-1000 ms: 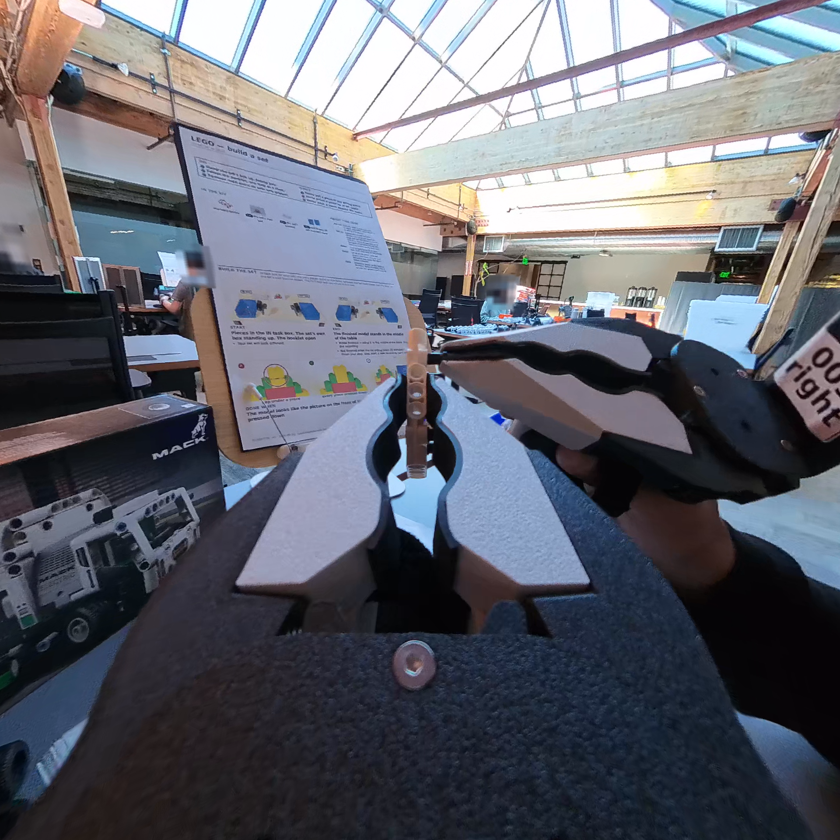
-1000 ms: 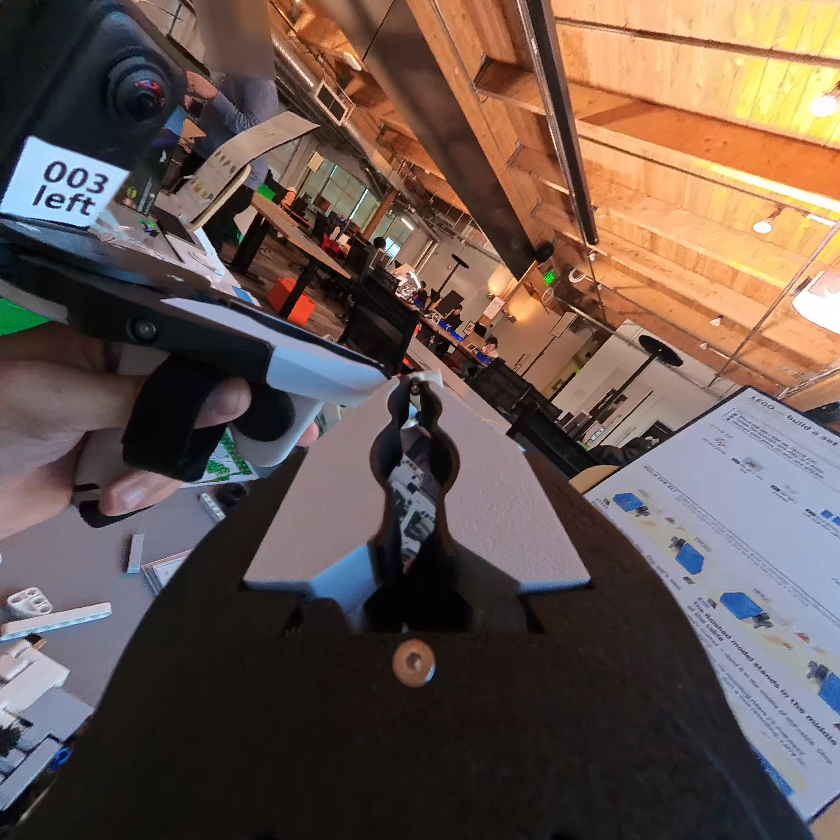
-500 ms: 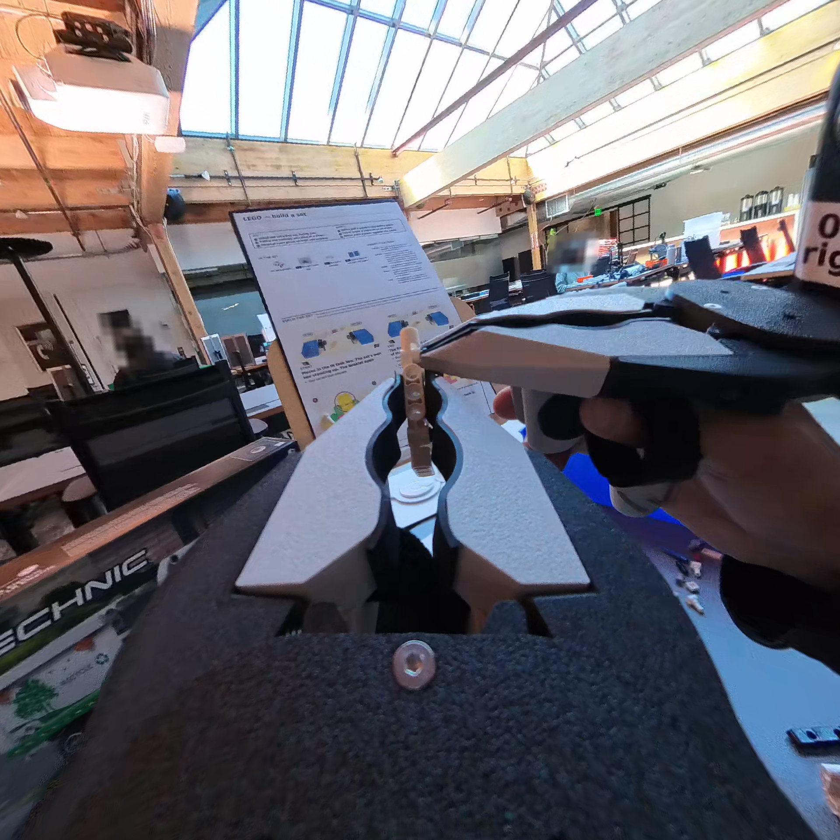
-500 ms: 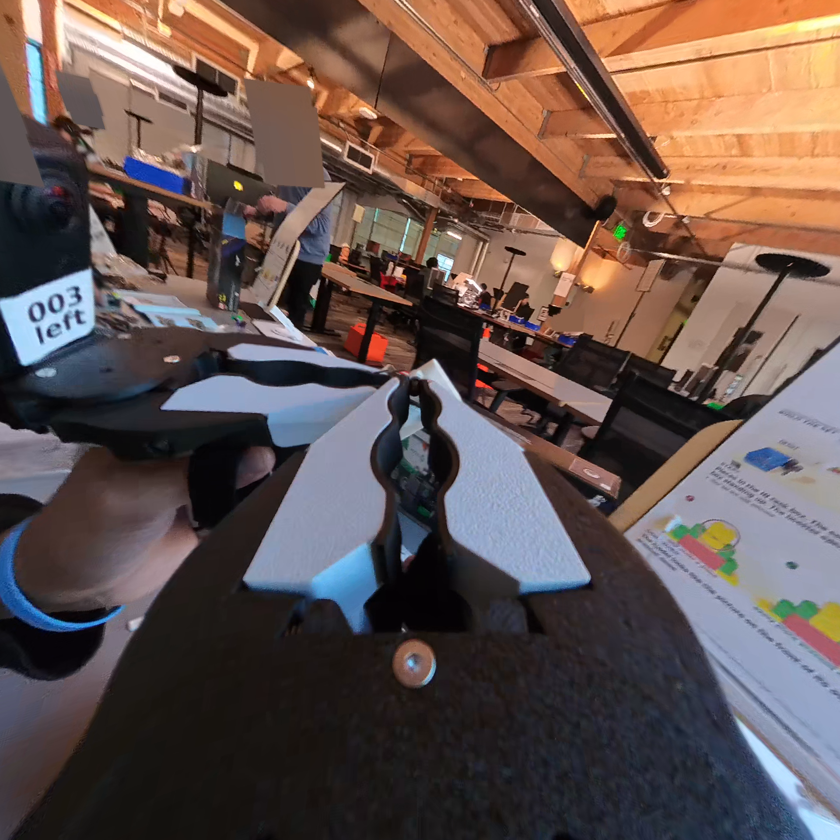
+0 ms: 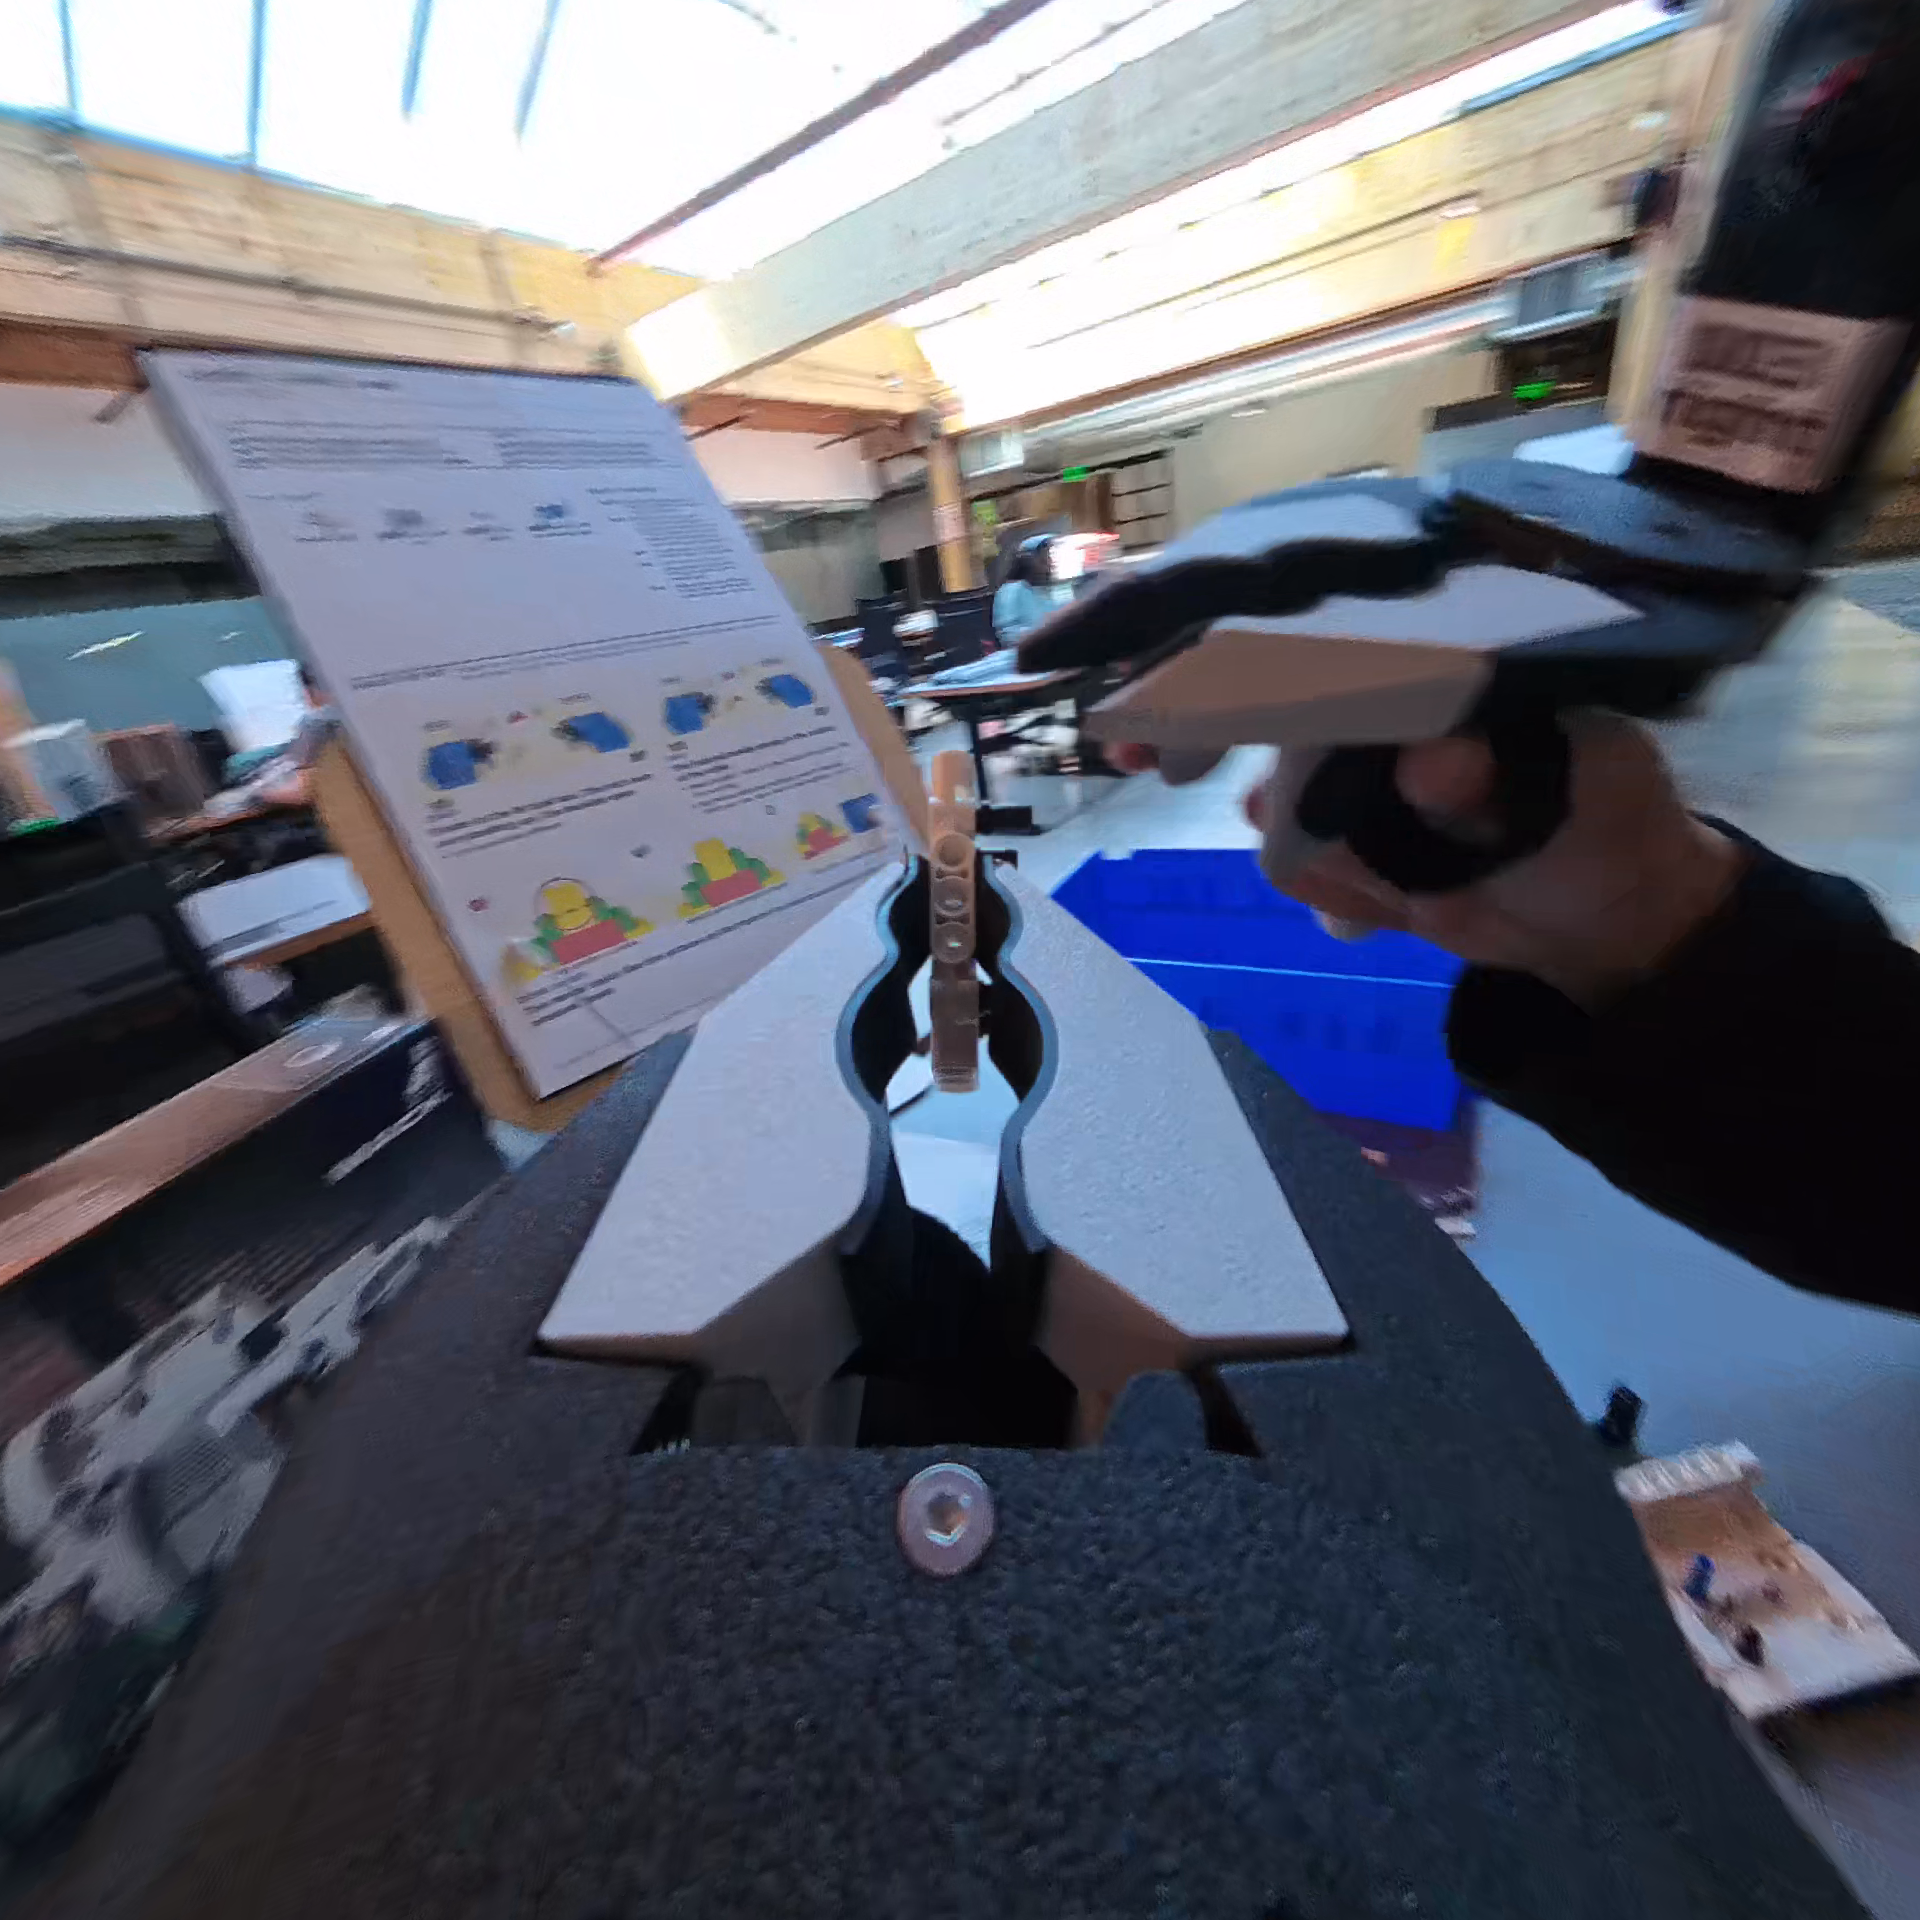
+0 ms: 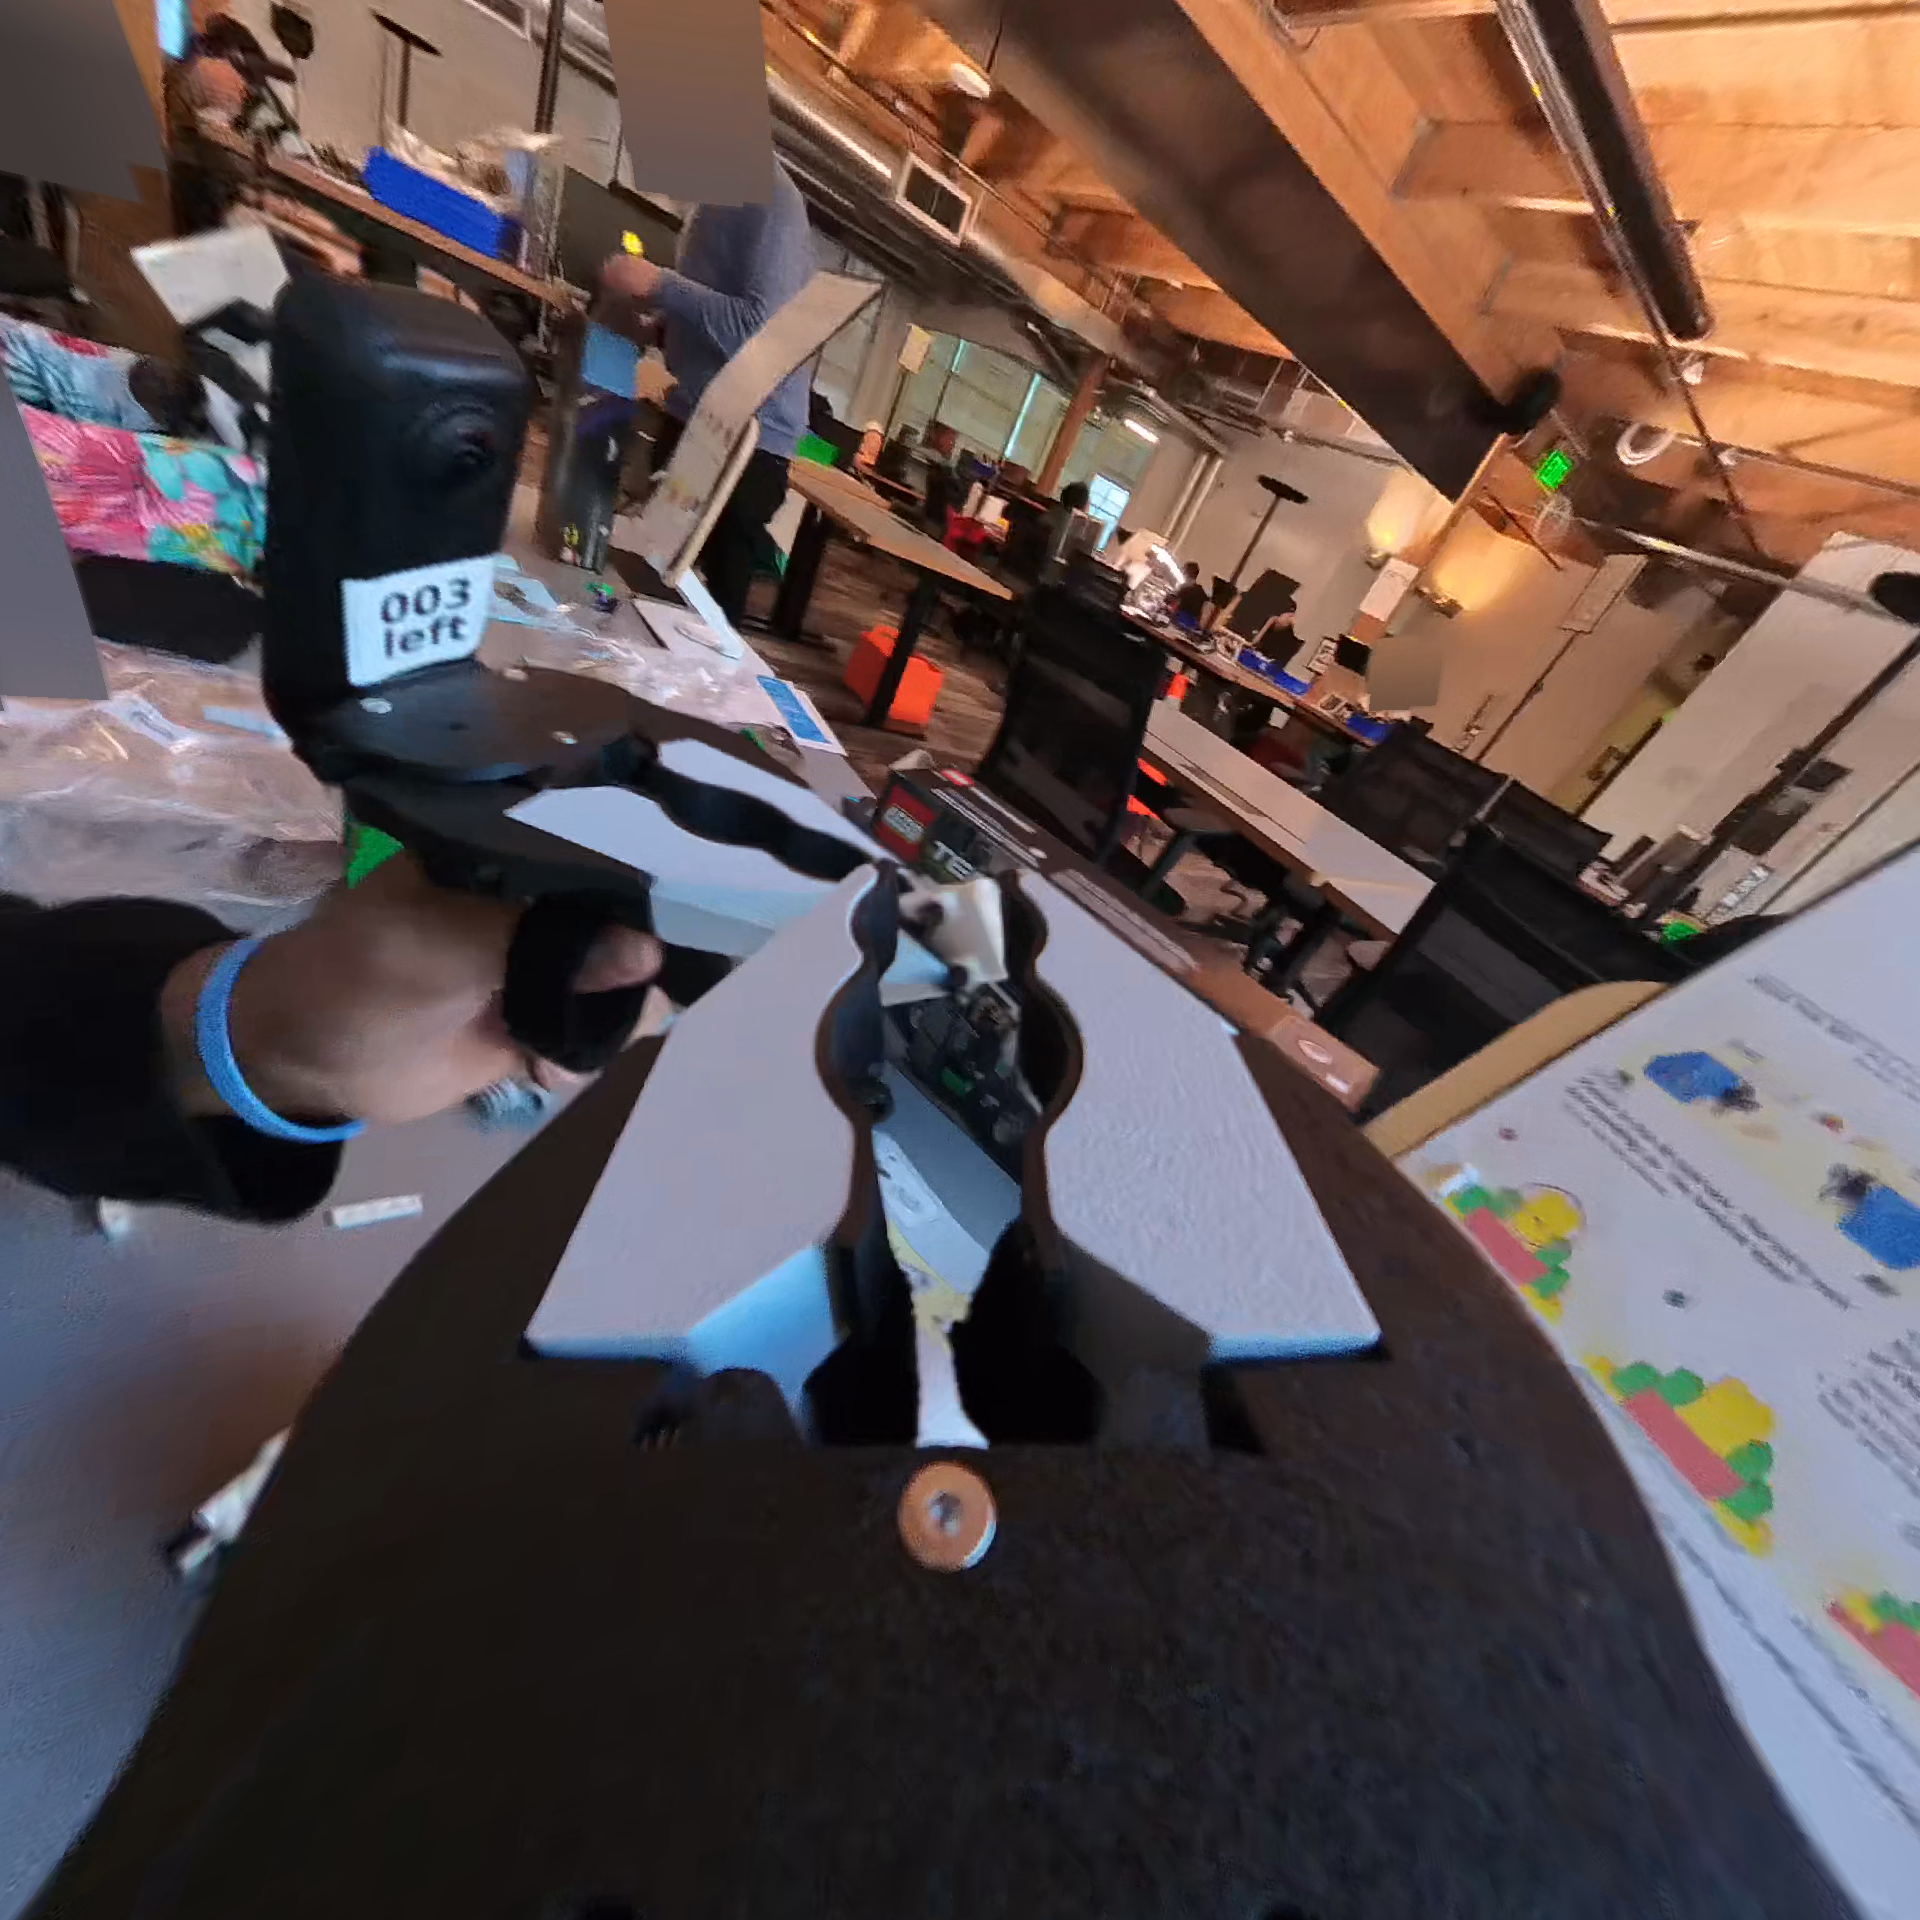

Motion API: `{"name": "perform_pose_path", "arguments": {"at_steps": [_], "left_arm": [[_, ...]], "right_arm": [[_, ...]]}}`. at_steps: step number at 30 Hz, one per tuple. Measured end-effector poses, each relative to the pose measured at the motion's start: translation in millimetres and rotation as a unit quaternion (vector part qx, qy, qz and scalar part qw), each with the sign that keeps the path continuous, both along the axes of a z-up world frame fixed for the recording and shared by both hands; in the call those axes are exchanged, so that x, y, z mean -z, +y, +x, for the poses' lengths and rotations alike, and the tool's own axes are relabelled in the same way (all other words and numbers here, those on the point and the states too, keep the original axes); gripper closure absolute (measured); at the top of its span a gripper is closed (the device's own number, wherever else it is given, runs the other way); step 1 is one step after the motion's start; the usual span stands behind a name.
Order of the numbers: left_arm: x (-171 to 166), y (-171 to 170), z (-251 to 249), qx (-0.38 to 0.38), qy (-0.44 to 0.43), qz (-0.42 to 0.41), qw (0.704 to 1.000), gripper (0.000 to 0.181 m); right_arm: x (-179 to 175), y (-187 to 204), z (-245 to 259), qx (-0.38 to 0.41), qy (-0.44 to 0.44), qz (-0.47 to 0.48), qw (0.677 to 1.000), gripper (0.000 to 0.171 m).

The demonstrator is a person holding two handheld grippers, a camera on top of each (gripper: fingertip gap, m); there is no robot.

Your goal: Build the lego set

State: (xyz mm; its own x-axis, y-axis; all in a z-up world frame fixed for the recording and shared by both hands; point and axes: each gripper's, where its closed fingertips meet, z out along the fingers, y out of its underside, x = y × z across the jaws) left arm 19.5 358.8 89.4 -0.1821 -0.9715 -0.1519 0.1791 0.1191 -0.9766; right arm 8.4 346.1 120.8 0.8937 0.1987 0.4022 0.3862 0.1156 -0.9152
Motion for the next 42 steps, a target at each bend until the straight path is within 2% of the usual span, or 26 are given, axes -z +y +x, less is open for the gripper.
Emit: {"name": "perform_pose_path", "arguments": {"at_steps": [1, 2, 3, 5, 7, 8, 18, 26, 29, 31, 33, 35, 39, 41, 42], "left_arm": [[1, -15, -2, 0.048, 0.001, 0.020, 0.999, 0.175], [5, -32, -4, 0.096, 0.013, 0.047, 0.994, 0.175], [9, -43, -6, 0.117, 0.023, 0.077, 0.990, 0.175], [19, -63, -11, 0.154, 0.048, 0.130, 0.978, 0.175], [22, -73, -16, 0.181, 0.060, 0.139, 0.972, 0.175], [22, -76, -17, 0.191, 0.066, 0.136, 0.970, 0.176], [19, -82, -25, 0.220, 0.061, 0.126, 0.965, 0.176], [14, -85, -27, 0.194, 0.054, 0.151, 0.968, 0.175], [5, -76, -20, 0.190, 0.044, 0.075, 0.978, 0.176], [-5, -64, -25, 0.200, 0.019, -0.053, 0.978, 0.176], [-11, -53, -38, 0.231, -0.033, -0.206, 0.950, 0.176], [-2, -52, -45, 0.265, -0.053, -0.305, 0.913, 0.175], [27, -72, -42, 0.287, -0.030, -0.376, 0.881, 0.176], [34, -78, -47, 0.279, -0.025, -0.384, 0.880, 0.176], [39, -82, -51, 0.271, -0.016, -0.379, 0.885, 0.176]], "right_arm": [[0, -5, 7, 0.002, -0.010, -0.008, 1.000, 0.144], [7, -11, 3, -0.036, -0.019, -0.030, 0.999, 0.133], [20, -19, -7, -0.094, -0.023, -0.070, 0.993, 0.132], [33, -31, -13, -0.142, -0.040, -0.101, 0.984, 0.126], [39, -46, -22, -0.191, -0.050, -0.115, 0.974, 0.142], [44, -51, -25, -0.206, -0.054, -0.132, 0.968, 0.143], [40, -56, -31, -0.226, -0.051, -0.114, 0.966, 0.152], [34, -60, -34, -0.248, -0.040, -0.096, 0.963, 0.154], [24, -54, -25, -0.199, -0.012, -0.090, 0.976, 0.152], [9, -54, -14, -0.160, 0.046, -0.046, 0.985, 0.147], [16, -57, -6, -0.139, 0.140, -0.038, 0.980, 0.145], [39, -56, -16, -0.158, 0.243, -0.058, 0.955, 0.144], [71, -56, -42, -0.191, 0.334, -0.074, 0.920, 0.146], [84, -62, -52, -0.207, 0.345, -0.088, 0.911, 0.150], [91, -65, -53, -0.206, 0.355, -0.092, 0.907, 0.157]]}}
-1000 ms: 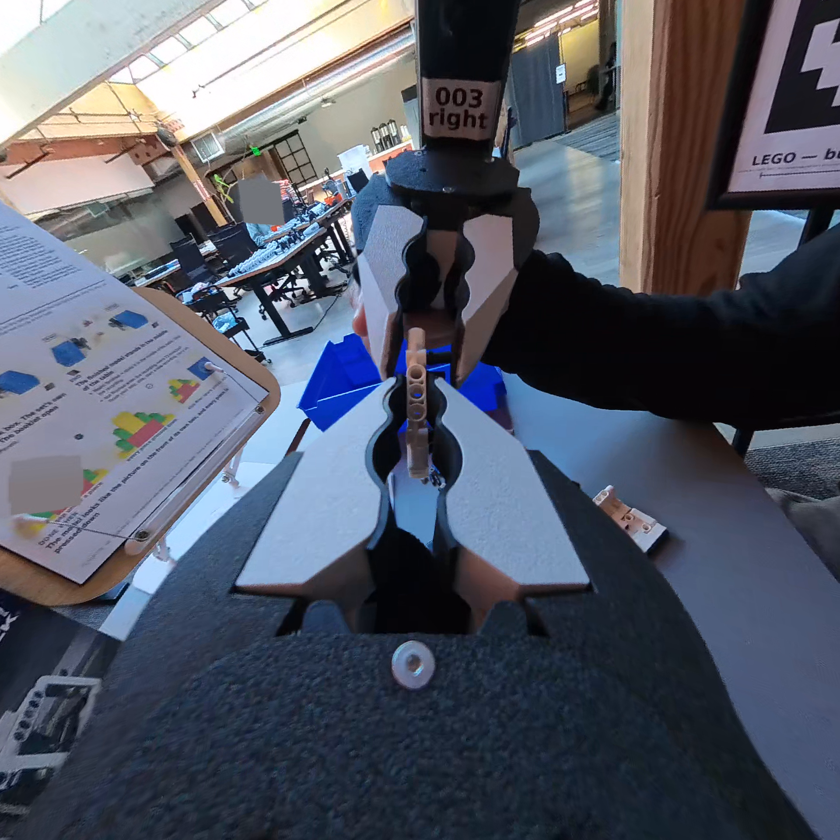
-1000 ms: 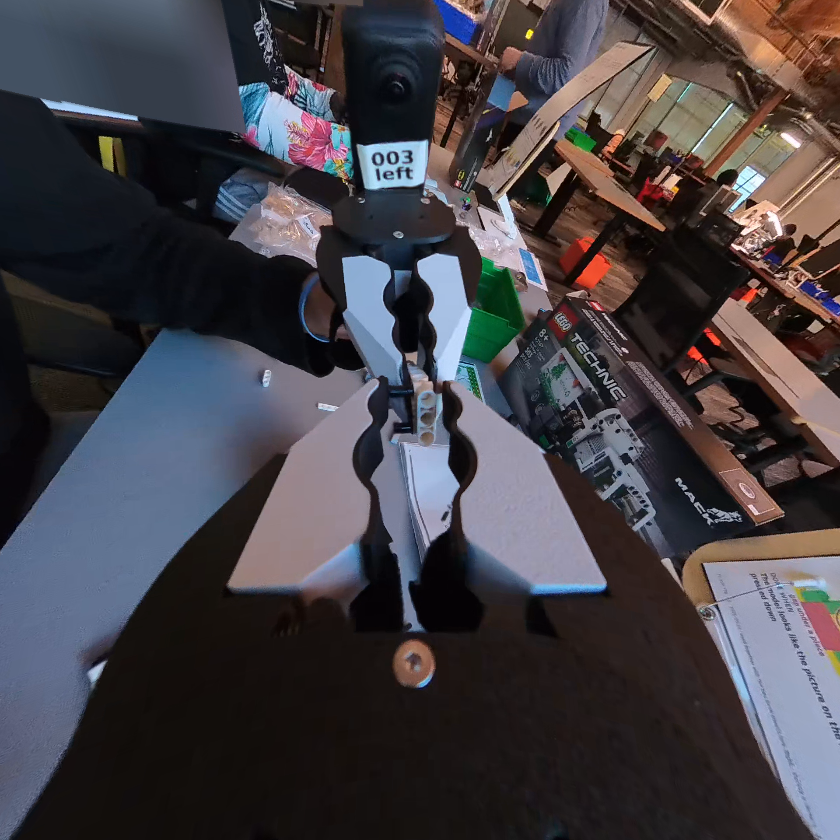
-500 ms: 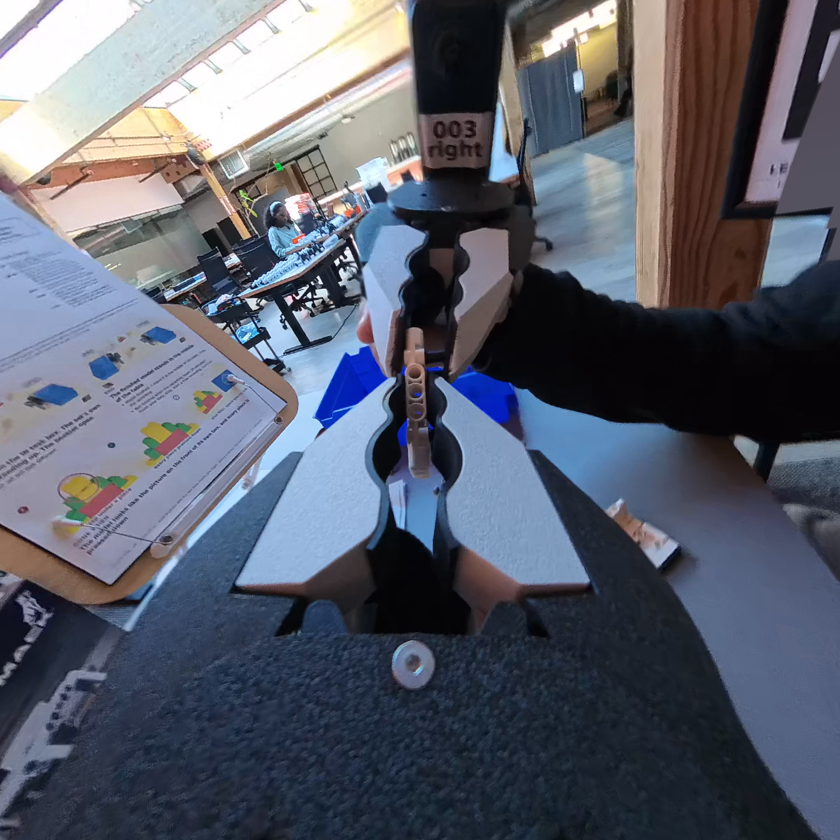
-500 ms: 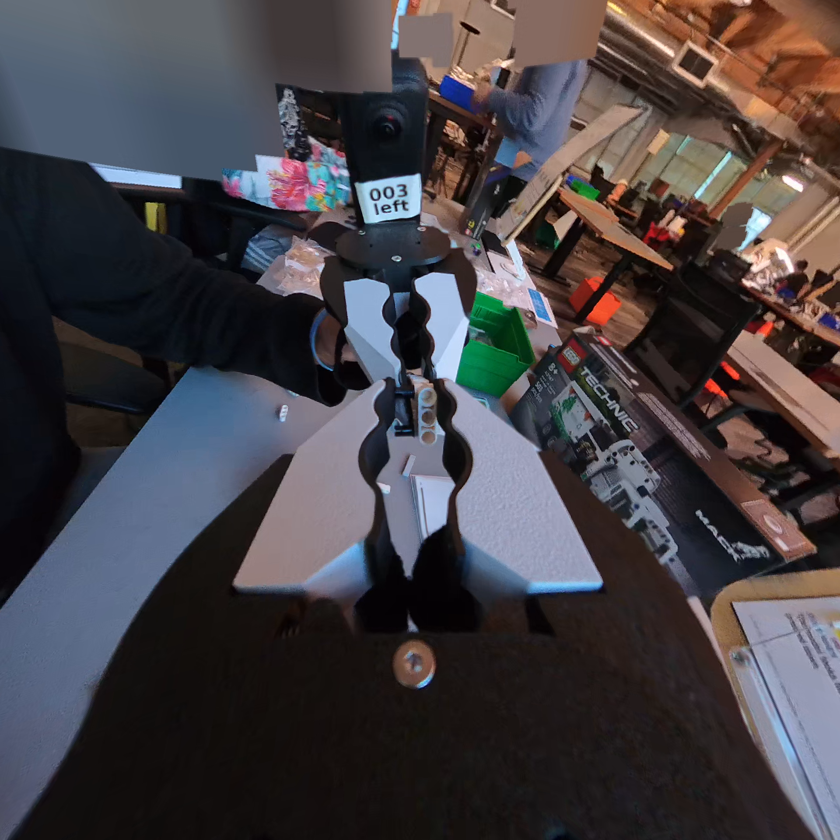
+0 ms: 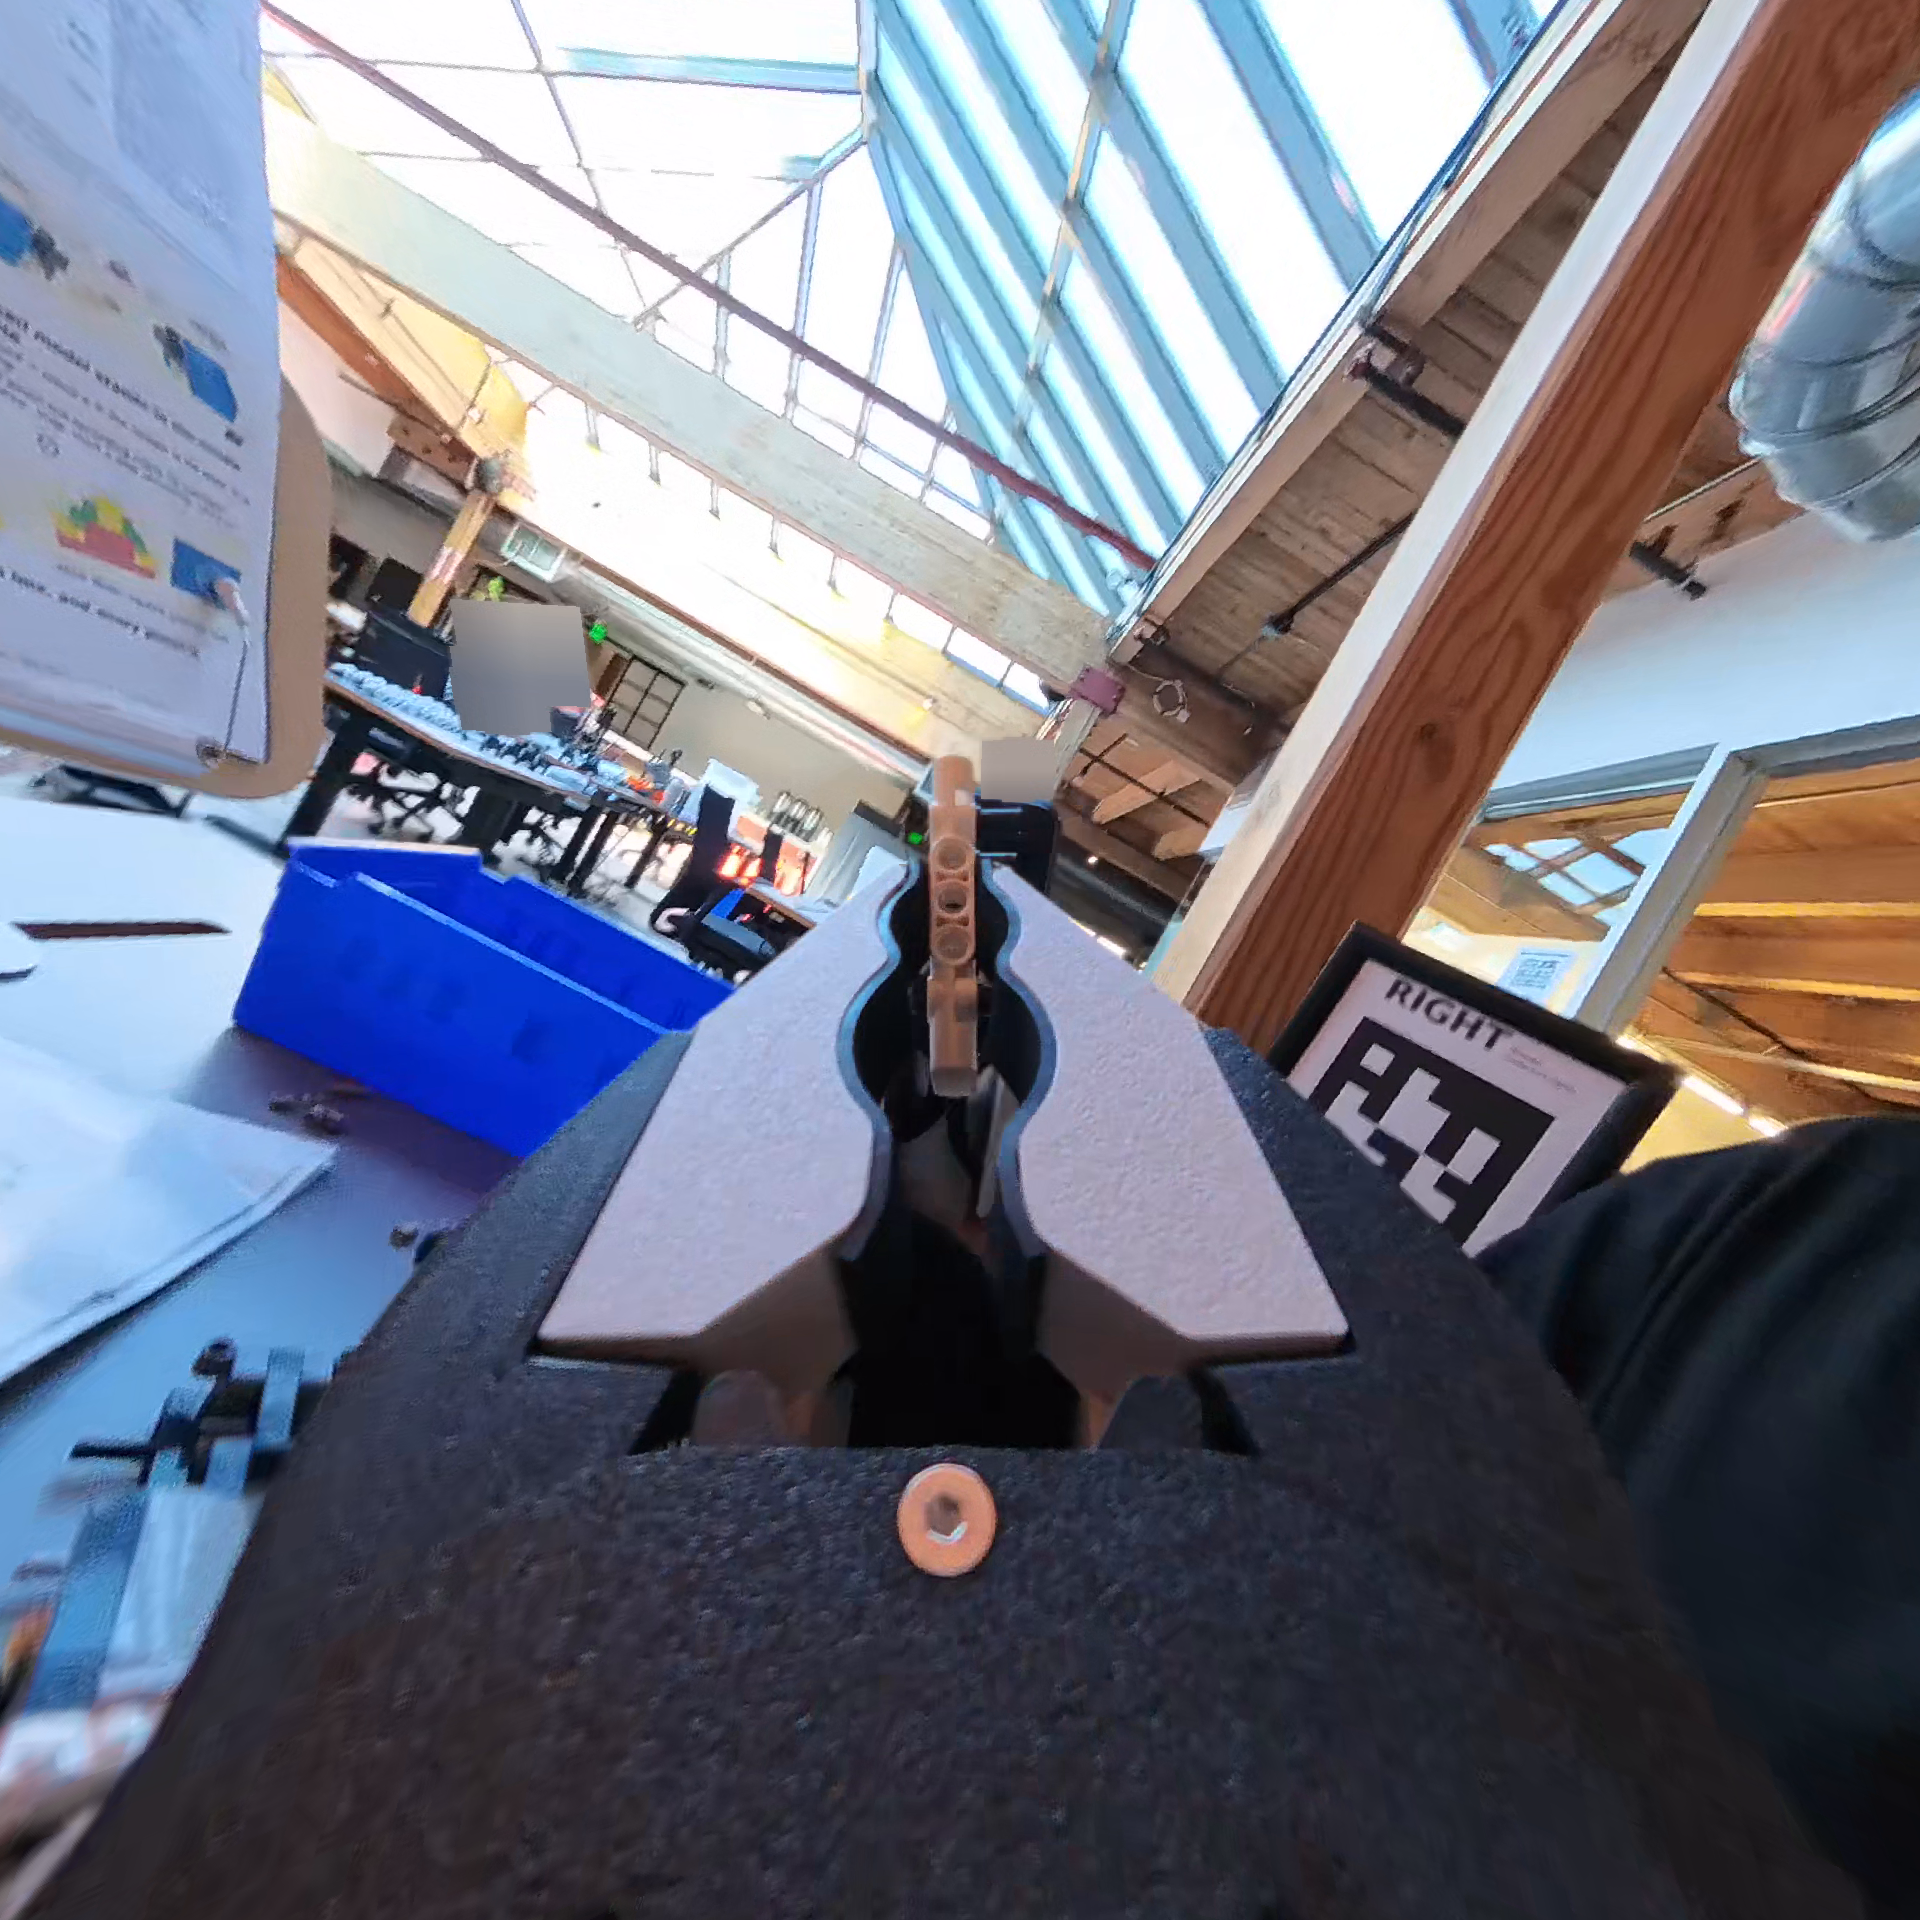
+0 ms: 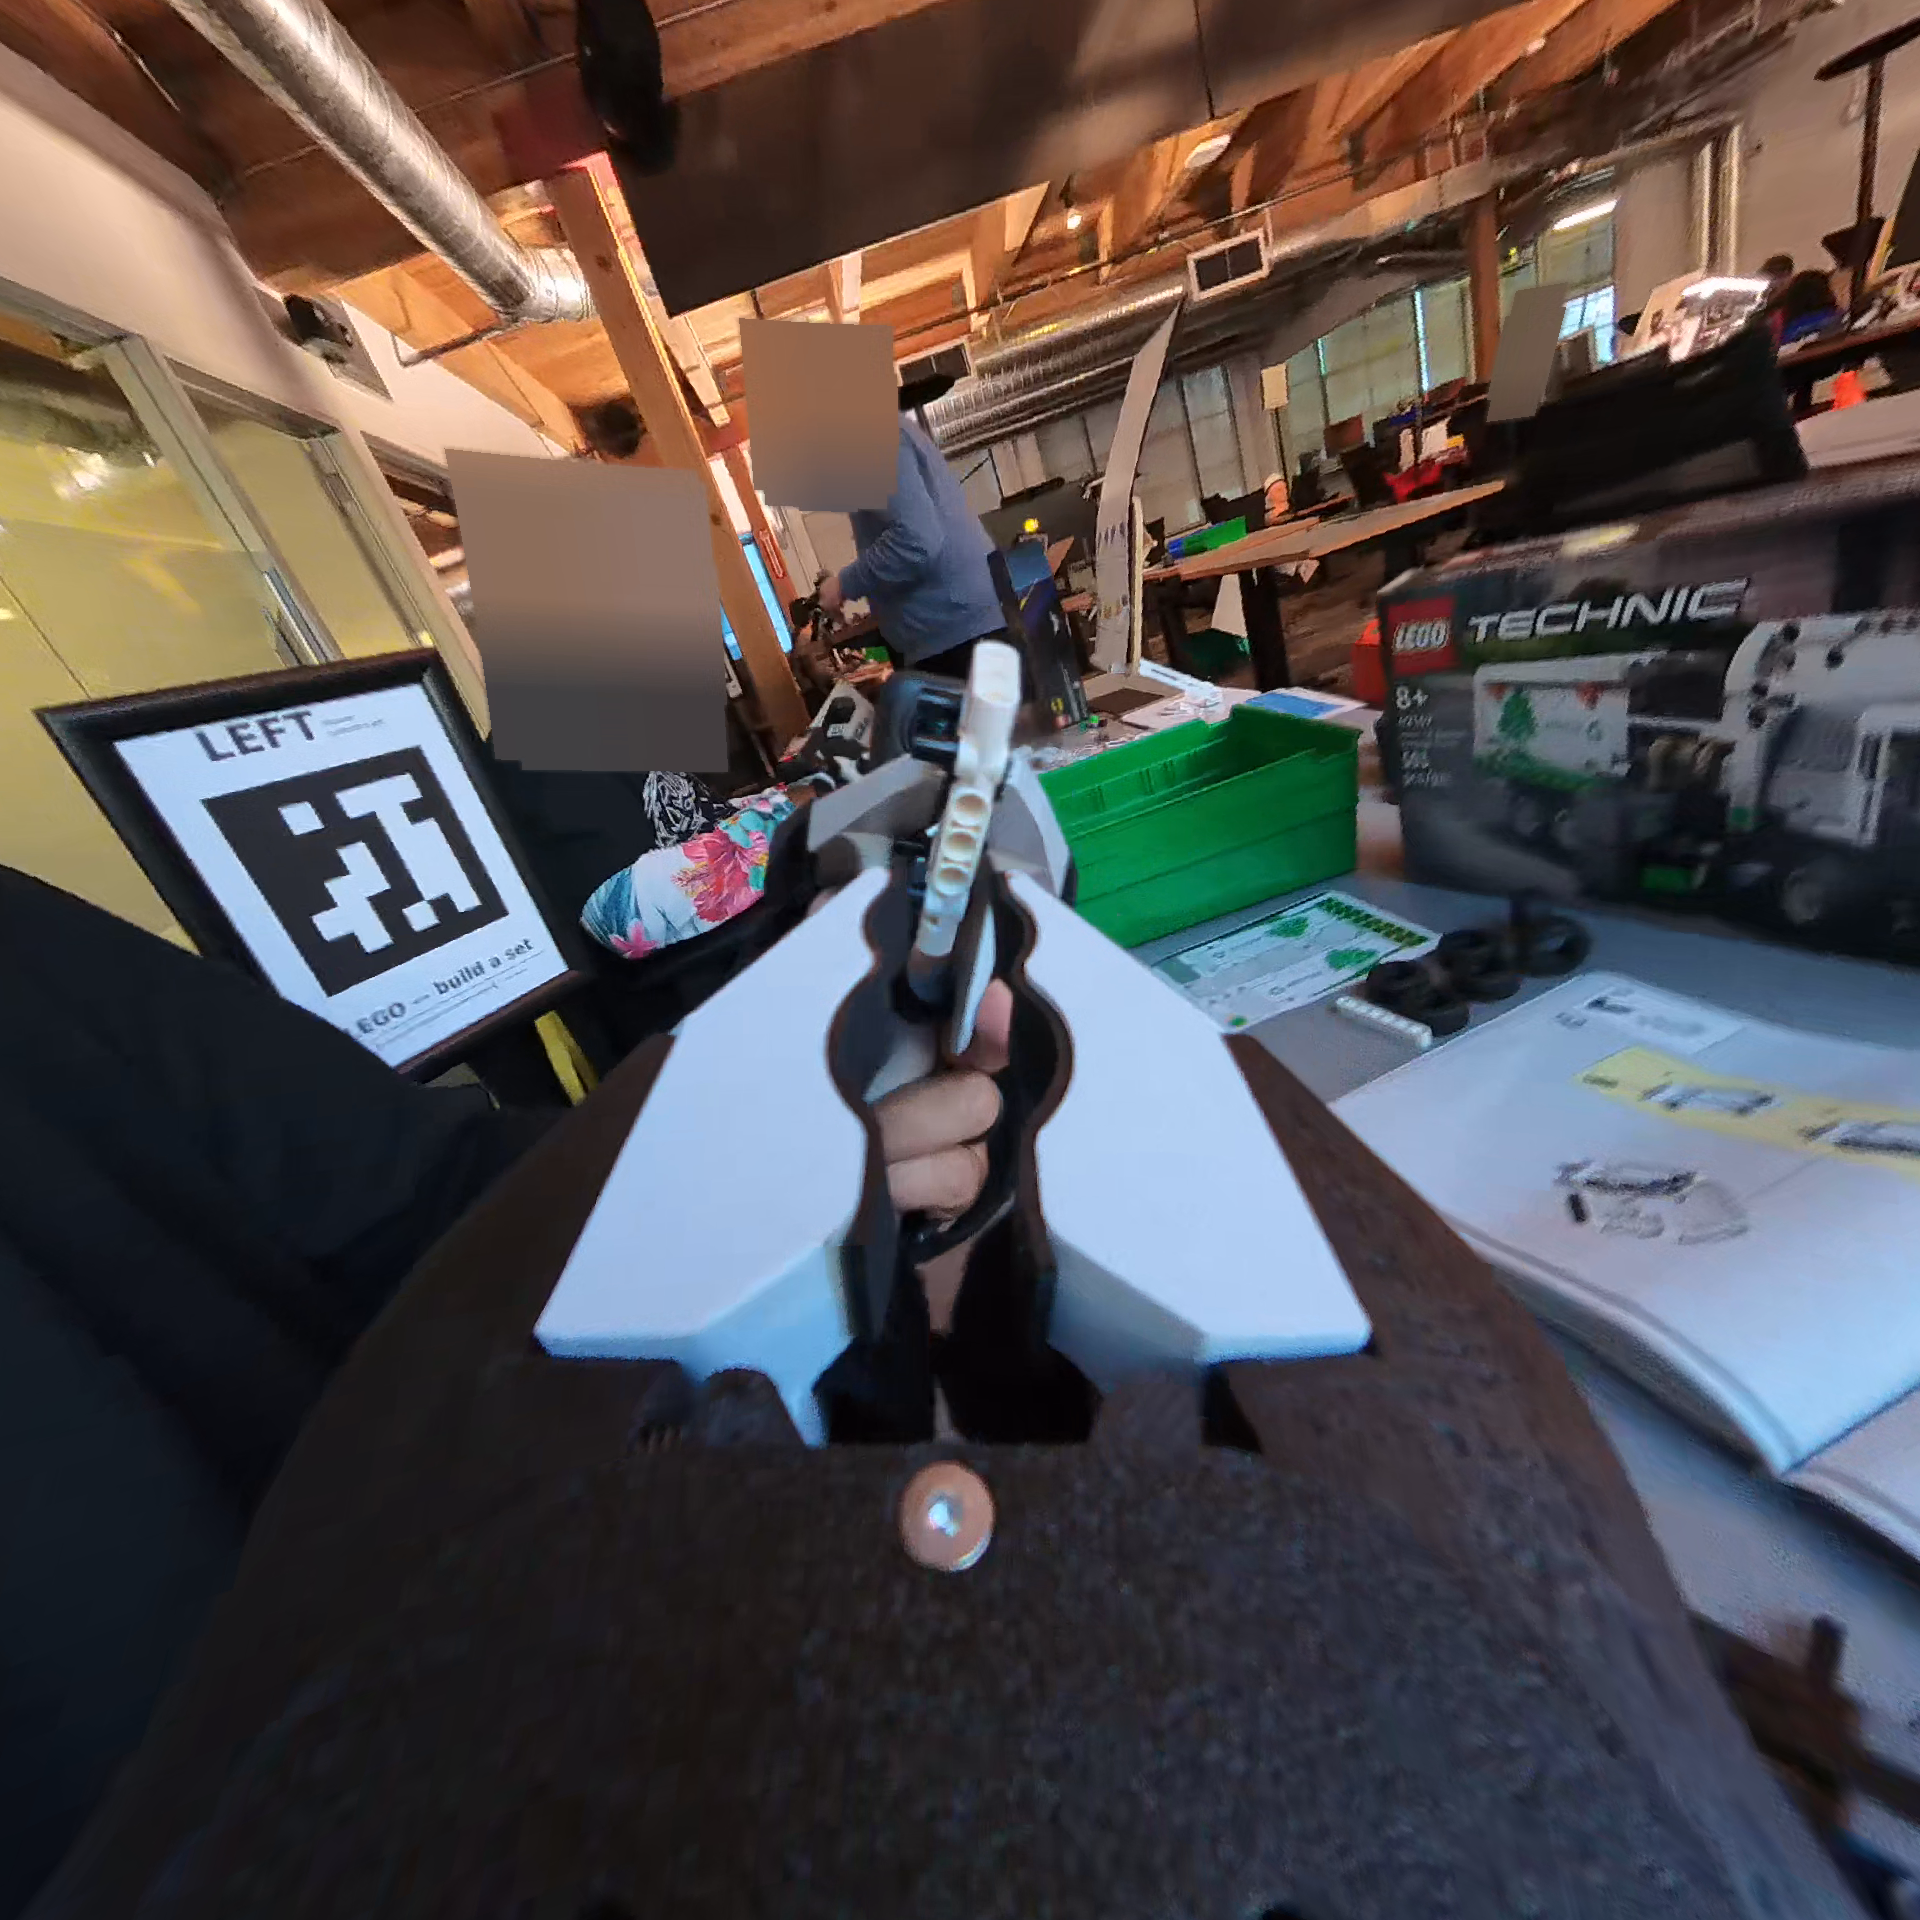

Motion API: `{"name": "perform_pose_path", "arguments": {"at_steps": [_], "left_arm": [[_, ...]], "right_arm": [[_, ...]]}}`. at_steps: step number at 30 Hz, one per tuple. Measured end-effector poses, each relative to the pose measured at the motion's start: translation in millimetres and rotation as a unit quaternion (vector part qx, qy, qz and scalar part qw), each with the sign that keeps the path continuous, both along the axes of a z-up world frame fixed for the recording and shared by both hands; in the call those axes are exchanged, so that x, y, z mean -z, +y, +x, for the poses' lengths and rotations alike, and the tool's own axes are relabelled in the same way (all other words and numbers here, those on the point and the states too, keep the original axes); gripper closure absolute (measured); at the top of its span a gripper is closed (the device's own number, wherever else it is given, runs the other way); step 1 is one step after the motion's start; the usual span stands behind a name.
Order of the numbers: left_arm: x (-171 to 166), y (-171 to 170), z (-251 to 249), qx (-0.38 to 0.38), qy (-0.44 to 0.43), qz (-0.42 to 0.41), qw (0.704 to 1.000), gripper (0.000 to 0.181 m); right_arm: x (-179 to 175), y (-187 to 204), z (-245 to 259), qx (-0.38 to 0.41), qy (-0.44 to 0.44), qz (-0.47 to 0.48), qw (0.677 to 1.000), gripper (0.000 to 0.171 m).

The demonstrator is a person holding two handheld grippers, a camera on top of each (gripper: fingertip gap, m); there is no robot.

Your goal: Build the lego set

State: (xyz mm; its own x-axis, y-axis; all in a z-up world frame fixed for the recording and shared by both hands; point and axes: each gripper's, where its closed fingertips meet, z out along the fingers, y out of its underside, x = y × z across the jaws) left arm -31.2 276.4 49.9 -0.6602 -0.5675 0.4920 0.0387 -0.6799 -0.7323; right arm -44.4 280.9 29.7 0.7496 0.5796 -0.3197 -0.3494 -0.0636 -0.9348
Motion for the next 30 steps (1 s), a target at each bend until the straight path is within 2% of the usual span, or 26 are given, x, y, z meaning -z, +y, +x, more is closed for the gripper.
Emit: {"name": "perform_pose_path", "arguments": {"at_steps": [1, 4, 10, 12, 17, 21, 23, 30], "left_arm": [[5, -6, -5, -0.003, 0.007, 0.005, 1.000, 0.176], [23, -27, -17, -0.007, 0.032, 0.004, 0.999, 0.176], [56, -50, -33, -0.037, 0.090, 0.013, 0.995, 0.171], [62, -46, -40, -0.049, 0.106, 0.022, 0.993, 0.162], [69, -31, -50, -0.090, 0.120, 0.034, 0.988, 0.160], [71, -33, -46, -0.062, 0.129, 0.021, 0.990, 0.161], [67, -35, -46, -0.048, 0.122, 0.015, 0.991, 0.175], [72, -33, -45, -0.028, 0.164, 0.052, 0.985, 0.176]], "right_arm": [[4, -4, -3, -0.004, 0.015, 0.002, 1.000, 0.162], [19, -22, -20, -0.033, 0.036, -0.004, 0.999, 0.163], [45, -44, -36, -0.025, 0.102, -0.039, 0.994, 0.165], [47, -47, -33, -0.004, 0.139, -0.040, 0.989, 0.165], [41, -52, -22, 0.011, 0.193, -0.010, 0.981, 0.165], [41, -44, -24, 0.004, 0.207, -0.006, 0.978, 0.165], [43, -41, -23, 0.004, 0.220, -0.009, 0.975, 0.165], [51, -39, -22, -0.001, 0.210, -0.036, 0.977, 0.164]]}}
